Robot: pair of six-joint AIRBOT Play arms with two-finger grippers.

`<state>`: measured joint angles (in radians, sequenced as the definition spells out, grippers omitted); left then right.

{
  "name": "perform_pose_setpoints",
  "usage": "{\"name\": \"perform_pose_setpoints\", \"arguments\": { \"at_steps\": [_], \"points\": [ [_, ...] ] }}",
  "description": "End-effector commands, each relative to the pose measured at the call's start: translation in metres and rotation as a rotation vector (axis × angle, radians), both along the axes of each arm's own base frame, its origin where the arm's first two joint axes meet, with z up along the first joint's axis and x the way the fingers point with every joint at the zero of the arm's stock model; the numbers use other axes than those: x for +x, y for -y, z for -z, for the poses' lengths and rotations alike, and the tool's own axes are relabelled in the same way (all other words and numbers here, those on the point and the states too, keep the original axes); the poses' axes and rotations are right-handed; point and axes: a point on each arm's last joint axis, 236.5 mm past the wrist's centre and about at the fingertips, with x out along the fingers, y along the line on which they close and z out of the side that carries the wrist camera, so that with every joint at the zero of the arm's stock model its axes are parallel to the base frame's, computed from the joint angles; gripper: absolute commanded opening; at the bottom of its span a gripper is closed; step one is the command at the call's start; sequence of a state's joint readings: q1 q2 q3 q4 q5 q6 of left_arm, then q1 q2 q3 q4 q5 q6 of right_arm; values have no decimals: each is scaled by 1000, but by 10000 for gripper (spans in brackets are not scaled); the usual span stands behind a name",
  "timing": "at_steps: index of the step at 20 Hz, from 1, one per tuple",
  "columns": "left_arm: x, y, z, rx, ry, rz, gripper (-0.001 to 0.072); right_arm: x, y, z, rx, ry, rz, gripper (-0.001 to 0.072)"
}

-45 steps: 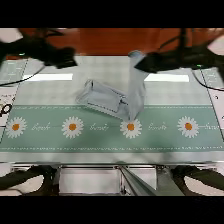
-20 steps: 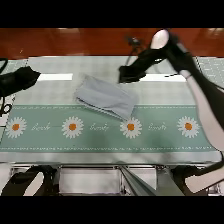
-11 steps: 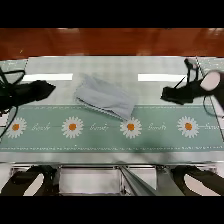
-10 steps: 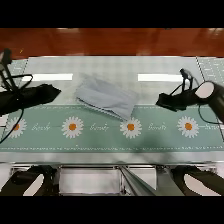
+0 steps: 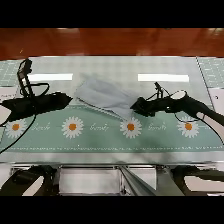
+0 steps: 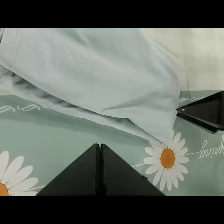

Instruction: Fold the shirts.

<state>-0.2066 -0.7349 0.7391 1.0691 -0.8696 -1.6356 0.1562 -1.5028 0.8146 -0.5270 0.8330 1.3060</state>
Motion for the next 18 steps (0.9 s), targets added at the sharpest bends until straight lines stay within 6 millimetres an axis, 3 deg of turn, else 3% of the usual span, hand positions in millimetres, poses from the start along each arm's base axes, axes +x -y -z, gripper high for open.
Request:
{"name": "perform_pose_setpoints", "arguments": {
  "at_steps": [1,2,3,5,9,13,18],
  "points": [
    [0,1,1,0,1,2,17,14,-32,0,51,4,-59,406],
    [0,1,1,0,1,2,17,18,-40,-3,60,8,-77,375],
    [0,1,1,1,1,2,17,22,-46,-7,67,15,-89,285],
    [0,1,1,3,2,2,17,30,-56,-20,75,60,-127,27],
    [3,-1,2,6,12,-6,17,51,-67,-61,21,170,-256,24],
    [8,-1,8,7,1,-15,17,85,-72,-145,-84,338,-359,23],
    [6,4,12,-11,-28,-9,17,114,-15,-234,-348,465,-348,23]
  ]
}}
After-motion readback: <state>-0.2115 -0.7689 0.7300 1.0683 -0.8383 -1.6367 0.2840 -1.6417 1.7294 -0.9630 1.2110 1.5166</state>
